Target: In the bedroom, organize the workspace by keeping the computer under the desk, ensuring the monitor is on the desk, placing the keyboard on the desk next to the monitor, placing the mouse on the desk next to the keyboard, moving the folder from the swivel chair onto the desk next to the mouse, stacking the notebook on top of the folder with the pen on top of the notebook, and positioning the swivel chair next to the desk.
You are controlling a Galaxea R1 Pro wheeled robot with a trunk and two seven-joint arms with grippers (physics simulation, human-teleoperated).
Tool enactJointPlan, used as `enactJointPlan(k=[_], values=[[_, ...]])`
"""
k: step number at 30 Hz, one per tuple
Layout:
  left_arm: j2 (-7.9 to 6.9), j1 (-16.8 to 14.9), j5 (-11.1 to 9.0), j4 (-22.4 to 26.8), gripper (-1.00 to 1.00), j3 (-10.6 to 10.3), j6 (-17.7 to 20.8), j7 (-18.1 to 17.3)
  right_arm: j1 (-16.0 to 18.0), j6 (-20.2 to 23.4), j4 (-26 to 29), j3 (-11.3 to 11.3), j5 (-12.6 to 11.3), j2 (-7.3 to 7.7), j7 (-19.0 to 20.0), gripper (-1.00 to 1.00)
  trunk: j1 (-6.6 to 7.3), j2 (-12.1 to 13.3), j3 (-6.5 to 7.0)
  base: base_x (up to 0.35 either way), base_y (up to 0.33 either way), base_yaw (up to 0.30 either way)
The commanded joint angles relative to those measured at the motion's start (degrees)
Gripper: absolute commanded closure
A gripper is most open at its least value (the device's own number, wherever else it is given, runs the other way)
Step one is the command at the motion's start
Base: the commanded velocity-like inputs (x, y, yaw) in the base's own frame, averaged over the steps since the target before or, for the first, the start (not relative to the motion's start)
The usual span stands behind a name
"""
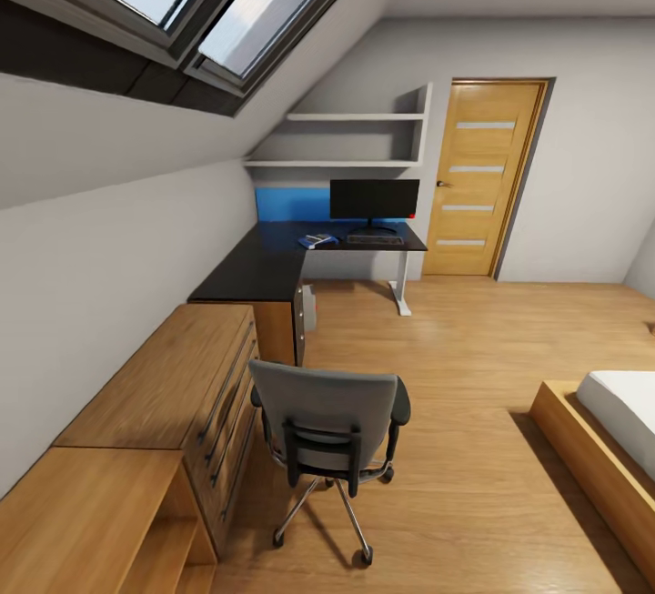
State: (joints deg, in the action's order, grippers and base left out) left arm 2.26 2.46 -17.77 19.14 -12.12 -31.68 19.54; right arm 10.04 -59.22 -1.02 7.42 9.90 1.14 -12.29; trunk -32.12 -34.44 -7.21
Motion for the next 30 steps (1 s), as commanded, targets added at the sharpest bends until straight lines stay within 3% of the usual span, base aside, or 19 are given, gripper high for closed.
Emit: enactJointPlan(k=[1, 30], values=[[-0.03, 0.01, -0.36, 0.1, -1.0, -0.5, -0.08, 0.41, 0.07, -0.14, -0.11, 0.32, 0.39, 0.0, -0.59, -1.0, -0.25, -0.5, -0.27, 0.0, 0.0, 0.0], [0.02, 0.01, -0.33, 0.1, -1.0, -0.54, 0.12, 0.33, 0.07, -0.19, -0.12, 0.37, 0.39, 0.0, -0.71, -1.0, -6.62, -12.13, -5.48, 0.0, 0.0, 0.0]])
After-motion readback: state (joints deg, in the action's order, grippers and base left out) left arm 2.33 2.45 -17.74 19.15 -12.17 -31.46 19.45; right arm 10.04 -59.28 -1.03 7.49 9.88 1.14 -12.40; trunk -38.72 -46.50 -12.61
